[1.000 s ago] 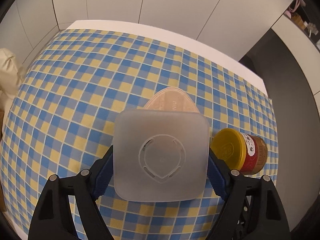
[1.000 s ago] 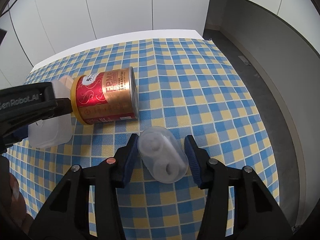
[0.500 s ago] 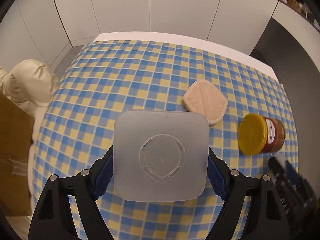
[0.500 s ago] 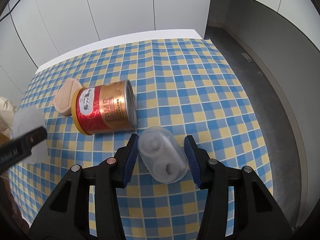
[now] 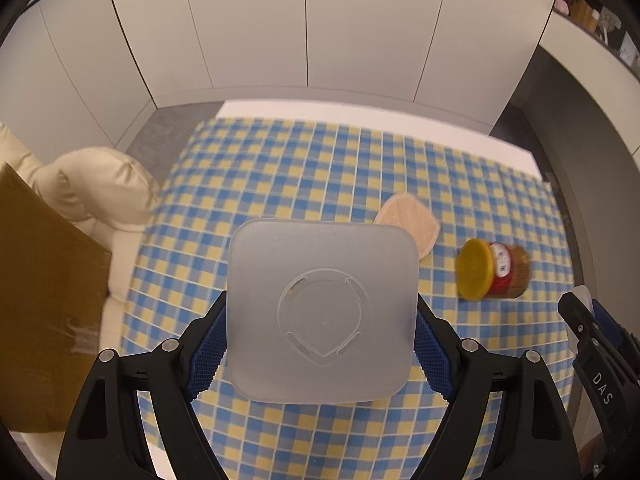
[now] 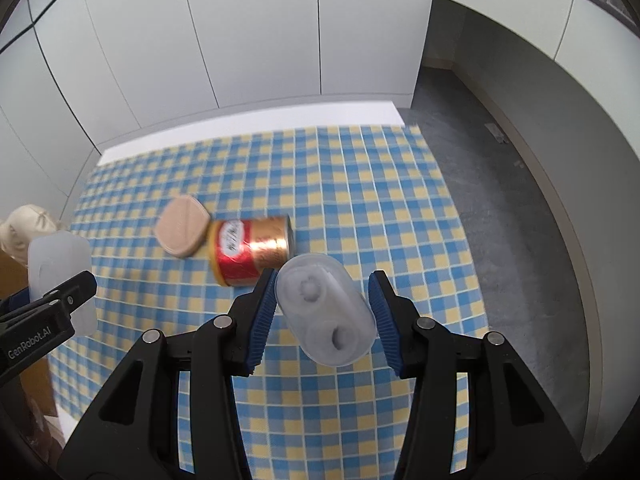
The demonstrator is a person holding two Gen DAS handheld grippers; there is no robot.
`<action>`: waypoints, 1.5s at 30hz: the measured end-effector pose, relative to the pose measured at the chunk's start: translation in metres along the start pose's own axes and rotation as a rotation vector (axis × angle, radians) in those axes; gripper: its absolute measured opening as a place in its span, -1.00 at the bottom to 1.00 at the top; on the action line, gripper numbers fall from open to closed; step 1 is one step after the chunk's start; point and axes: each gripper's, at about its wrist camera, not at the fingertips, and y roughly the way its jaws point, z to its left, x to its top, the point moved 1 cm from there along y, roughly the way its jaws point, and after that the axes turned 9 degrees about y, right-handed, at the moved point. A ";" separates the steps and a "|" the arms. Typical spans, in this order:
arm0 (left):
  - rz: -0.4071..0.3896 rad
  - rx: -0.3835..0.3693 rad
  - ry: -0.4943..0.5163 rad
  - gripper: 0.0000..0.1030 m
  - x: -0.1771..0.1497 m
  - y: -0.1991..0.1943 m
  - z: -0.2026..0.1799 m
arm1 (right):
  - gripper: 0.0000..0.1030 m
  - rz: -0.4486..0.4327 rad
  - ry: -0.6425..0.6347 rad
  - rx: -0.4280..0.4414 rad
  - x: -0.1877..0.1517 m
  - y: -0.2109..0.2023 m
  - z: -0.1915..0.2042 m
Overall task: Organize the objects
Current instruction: 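Lift the frosted box with the left tool while the right tool lifts the lens case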
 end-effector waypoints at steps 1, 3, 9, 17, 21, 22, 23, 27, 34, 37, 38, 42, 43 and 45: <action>-0.007 0.001 0.002 0.60 0.003 -0.009 0.002 | -0.05 -0.007 -0.004 -0.001 0.004 -0.008 0.000; -0.019 0.003 0.007 0.60 0.009 -0.023 0.004 | -0.05 -0.016 -0.009 -0.002 0.009 -0.024 0.004; -0.059 0.013 0.023 0.60 0.030 -0.069 0.007 | -0.05 -0.027 -0.019 0.009 0.029 -0.066 0.012; -0.097 -0.002 0.013 0.60 0.060 -0.130 0.010 | -0.05 -0.047 -0.027 0.037 0.064 -0.118 0.018; -0.137 0.005 0.020 0.60 0.068 -0.160 0.012 | -0.05 -0.080 -0.041 0.042 0.084 -0.155 0.021; -0.145 0.009 0.024 0.60 0.070 -0.169 0.012 | -0.05 -0.092 -0.043 0.044 0.088 -0.164 0.021; -0.152 0.010 0.026 0.60 0.071 -0.175 0.013 | -0.05 -0.104 -0.044 0.048 0.093 -0.174 0.021; -0.180 0.007 0.019 0.60 0.076 -0.203 0.019 | -0.05 -0.141 -0.058 0.063 0.106 -0.209 0.025; -0.237 0.017 0.002 0.60 0.087 -0.254 0.032 | -0.05 -0.189 -0.079 0.060 0.119 -0.256 0.030; -0.261 0.016 -0.001 0.60 0.089 -0.271 0.036 | -0.05 -0.205 -0.079 0.066 0.123 -0.273 0.031; -0.271 0.016 -0.001 0.60 0.089 -0.277 0.037 | -0.05 -0.209 -0.080 0.068 0.124 -0.279 0.030; -0.291 0.020 0.002 0.60 0.091 -0.293 0.038 | -0.05 -0.236 -0.093 0.069 0.125 -0.296 0.033; -0.296 0.023 0.006 0.60 0.092 -0.296 0.037 | -0.05 -0.244 -0.097 0.070 0.125 -0.300 0.034; -0.300 0.028 0.008 0.60 0.092 -0.301 0.038 | -0.05 -0.248 -0.104 0.078 0.123 -0.304 0.036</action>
